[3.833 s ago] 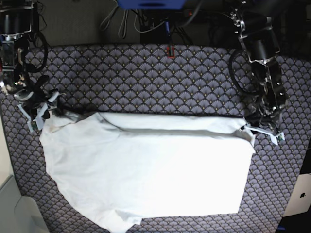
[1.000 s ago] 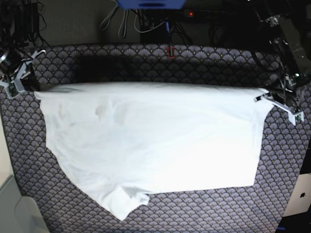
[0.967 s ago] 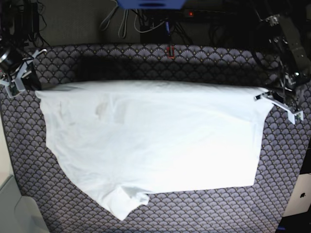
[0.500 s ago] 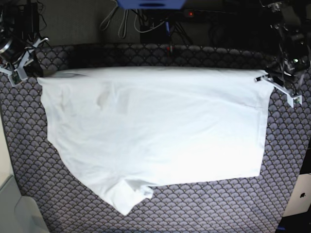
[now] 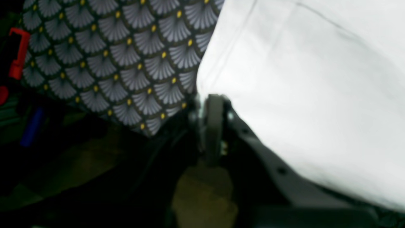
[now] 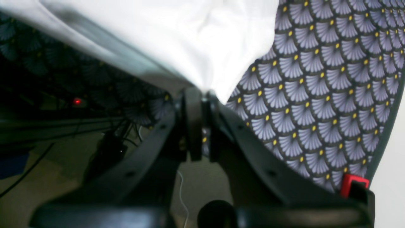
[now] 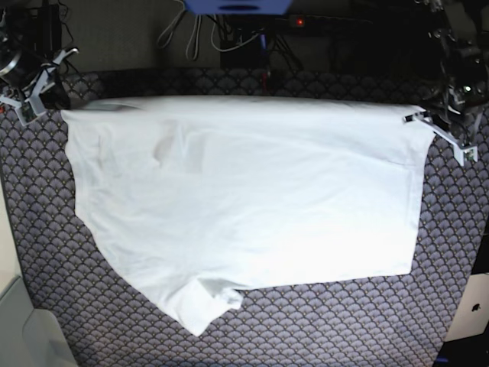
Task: Fold the T-shirt properly
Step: 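Lower the shoulder edge onto the table and release both grippers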
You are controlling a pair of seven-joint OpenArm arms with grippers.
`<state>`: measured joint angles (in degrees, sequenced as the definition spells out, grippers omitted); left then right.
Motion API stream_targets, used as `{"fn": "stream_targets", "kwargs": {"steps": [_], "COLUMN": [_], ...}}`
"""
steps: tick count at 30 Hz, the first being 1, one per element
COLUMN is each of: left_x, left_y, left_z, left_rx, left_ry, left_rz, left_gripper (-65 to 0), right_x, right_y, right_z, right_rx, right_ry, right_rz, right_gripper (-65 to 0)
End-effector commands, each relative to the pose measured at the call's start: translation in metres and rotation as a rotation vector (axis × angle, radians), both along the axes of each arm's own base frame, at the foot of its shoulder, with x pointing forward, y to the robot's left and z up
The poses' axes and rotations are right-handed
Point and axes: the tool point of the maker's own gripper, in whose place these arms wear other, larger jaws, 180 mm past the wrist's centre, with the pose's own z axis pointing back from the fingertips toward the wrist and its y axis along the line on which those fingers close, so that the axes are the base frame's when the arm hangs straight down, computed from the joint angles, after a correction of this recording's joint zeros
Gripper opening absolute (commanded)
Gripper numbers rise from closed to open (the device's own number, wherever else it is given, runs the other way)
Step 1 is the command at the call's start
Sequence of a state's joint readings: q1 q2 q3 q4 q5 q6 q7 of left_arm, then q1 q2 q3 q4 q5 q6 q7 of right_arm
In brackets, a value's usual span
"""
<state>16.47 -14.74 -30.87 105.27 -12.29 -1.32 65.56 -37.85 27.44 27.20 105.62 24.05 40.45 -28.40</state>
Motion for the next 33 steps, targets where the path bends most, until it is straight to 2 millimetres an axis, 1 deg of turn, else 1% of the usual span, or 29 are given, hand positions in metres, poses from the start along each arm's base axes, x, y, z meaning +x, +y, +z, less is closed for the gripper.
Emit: {"fn": "stream_targets", "kwargs": {"steps": [1, 7, 25, 28, 30, 33], "left_x": [0.003, -0.004, -0.005, -0.006, -0.01, -0.011], "left_y": [0.012, 0.011, 0.011, 0.011, 0.009, 0.007], "left_z": [0.009, 0.005, 0.004, 0.003, 0.0, -0.001], "left_rx": [0.047, 0.049, 0.049, 0.05, 0.046, 0.044], "left_ry": [-0.019, -0.001, 0.007, 0.012, 0.024, 0.029], "left_rz": [0.009, 0.005, 0.001, 0.001, -0.002, -0.009], "left_gripper": [-64.6, -64.6, -64.6, -64.6, -64.6, -64.4], "right_x": [-0.001, -0.006, -0.009, -0.021, -0.024, -0.024], "right_y": [-0.004, -0.004, -0.004, -0.002, 0.003, 0.001], "right_z": [0.005, 0.002, 0.0, -0.005, -0.008, -0.007], "right_rx": [-0.015, -0.015, -0.017, -0.022, -0.013, -0.021], "right_ry": [-0.008, 0.007, 0.021, 0.062, 0.071, 0.077], "right_rz": [0.004, 0.004, 0.004, 0.016, 0.028, 0.034], "right_gripper": [-65.0, -65.0, -65.0, -64.9, -64.8, -60.2]}}
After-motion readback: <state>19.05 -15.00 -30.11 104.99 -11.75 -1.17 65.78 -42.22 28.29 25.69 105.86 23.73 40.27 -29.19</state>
